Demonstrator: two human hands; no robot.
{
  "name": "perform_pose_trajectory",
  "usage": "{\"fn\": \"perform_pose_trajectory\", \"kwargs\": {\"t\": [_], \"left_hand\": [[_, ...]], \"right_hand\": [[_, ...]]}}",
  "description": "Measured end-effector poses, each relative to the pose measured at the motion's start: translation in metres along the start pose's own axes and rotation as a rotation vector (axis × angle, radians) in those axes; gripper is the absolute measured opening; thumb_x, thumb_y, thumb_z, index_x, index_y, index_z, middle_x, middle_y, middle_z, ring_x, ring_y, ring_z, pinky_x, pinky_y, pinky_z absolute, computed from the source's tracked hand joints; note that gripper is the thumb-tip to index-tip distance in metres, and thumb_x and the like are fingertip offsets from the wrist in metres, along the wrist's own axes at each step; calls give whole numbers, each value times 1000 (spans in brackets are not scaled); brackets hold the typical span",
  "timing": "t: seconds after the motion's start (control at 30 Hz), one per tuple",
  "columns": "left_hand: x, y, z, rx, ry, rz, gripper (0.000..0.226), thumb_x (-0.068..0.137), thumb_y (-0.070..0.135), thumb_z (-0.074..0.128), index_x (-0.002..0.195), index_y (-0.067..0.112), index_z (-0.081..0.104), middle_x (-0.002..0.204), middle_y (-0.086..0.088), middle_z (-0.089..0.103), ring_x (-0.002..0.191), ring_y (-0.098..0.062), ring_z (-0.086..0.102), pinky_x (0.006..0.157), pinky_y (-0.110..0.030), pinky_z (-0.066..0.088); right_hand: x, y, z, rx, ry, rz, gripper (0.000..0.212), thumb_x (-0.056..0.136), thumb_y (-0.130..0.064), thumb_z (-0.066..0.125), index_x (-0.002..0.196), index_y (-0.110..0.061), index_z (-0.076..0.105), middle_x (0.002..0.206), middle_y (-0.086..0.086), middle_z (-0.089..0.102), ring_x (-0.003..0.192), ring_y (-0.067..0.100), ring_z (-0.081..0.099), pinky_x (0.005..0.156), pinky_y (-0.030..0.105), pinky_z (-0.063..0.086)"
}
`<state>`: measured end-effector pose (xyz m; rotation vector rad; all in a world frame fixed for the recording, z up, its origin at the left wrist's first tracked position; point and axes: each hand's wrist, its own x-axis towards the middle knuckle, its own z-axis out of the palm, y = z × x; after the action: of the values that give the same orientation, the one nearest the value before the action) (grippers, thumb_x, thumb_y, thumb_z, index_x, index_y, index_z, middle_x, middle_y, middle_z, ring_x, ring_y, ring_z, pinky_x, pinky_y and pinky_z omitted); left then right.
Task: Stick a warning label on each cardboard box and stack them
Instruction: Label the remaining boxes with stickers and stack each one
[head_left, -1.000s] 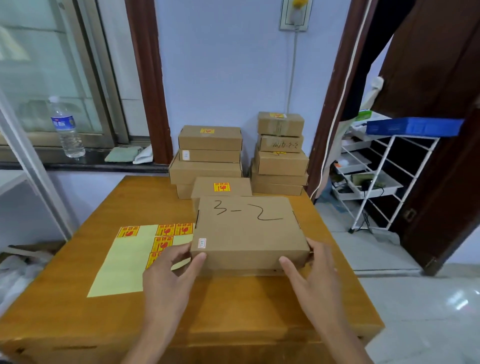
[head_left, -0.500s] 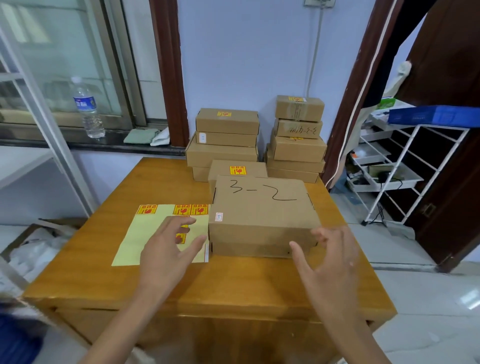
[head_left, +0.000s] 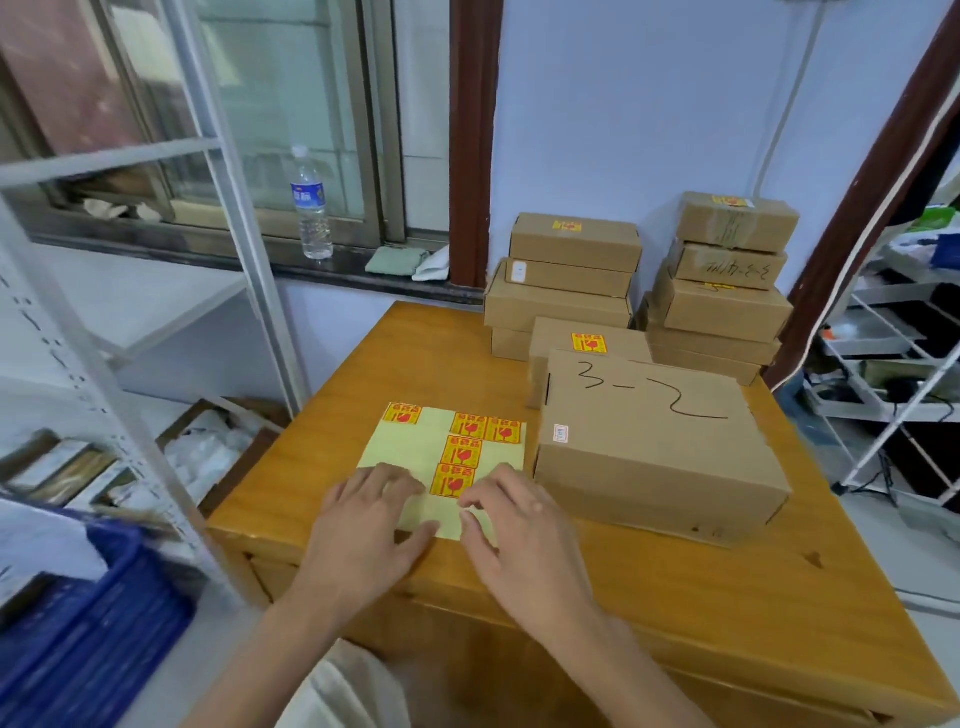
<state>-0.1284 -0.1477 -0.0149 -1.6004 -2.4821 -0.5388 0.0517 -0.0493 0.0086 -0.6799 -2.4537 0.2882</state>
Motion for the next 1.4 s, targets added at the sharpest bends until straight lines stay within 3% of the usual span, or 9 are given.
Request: {"fn": "perform_pose_trajectory", "kwargs": {"t": [0.23,0.37,0.57,0.7,0.83,0.97,1.13,1.27,1.4], "left_hand": [[8,-22,-4,-47,63,-16,47,87,62,41,120,33,61,124,11,56,113,-17,54,95,-38,46],[17,-35,5,-33,27,-63,49,88,62,41,122,33,60,128,12,54,115,-17,53,94,-37,45],[17,-35,8,-37,47,-93,49,88,63,43,124,35,61,127,16,54,117,-12,49,96,-33,43],[16,-34,7,-55,64,-106,48,88,64,42,123,35,59,127,16,52,117,-11,47,97,-34,43],[14,-33,5,-76,47,-102,51,90,65,40,128,34,57,133,15,51,122,-11,46,101,-33,42],[14,-34,0,-133,69,-111,48,93,59,48,134,36,55,139,14,48,130,-11,42,107,-35,40],[20,-3,-32,-521,334,-147,11,97,34,64,102,32,73,104,17,64,99,-5,59,83,-31,47],[34,62,-77,-1139,39,-300,40,102,42,54,77,20,75,78,5,74,74,-13,67,69,-38,52],[39,104,-90,-1202,-88,-244,28,97,23,61,74,11,71,63,0,54,61,-11,47,60,-33,36]], "right_hand": [[97,-12,50,17,-92,26,23,104,-39,54,119,-25,64,114,-8,54,104,14,58,71,28,41],[145,-13,83,-100,-227,-13,29,101,-46,60,118,-24,67,118,-2,56,115,20,55,84,35,45],[174,-6,98,-219,-231,-131,23,102,-43,59,106,-27,75,110,-5,61,111,19,54,95,36,38],[190,-10,91,-164,-197,-73,18,101,-35,61,92,-26,75,98,-6,64,99,16,56,98,41,45],[208,-23,47,-128,0,38,19,102,-39,60,92,-29,73,95,-11,63,85,10,60,76,36,57],[172,-33,-7,-103,271,-16,20,101,-44,61,87,-32,69,87,-17,59,80,2,54,55,20,39],[107,-16,-43,-177,295,-239,16,103,-35,64,95,-24,73,90,-11,67,80,7,59,56,28,50],[61,-3,-60,-274,328,-356,25,108,-31,58,93,-17,73,91,-2,68,81,18,62,61,37,53],[35,13,-91,-265,372,-355,21,103,-30,65,93,-15,76,97,-2,71,87,17,66,67,34,55]]}}
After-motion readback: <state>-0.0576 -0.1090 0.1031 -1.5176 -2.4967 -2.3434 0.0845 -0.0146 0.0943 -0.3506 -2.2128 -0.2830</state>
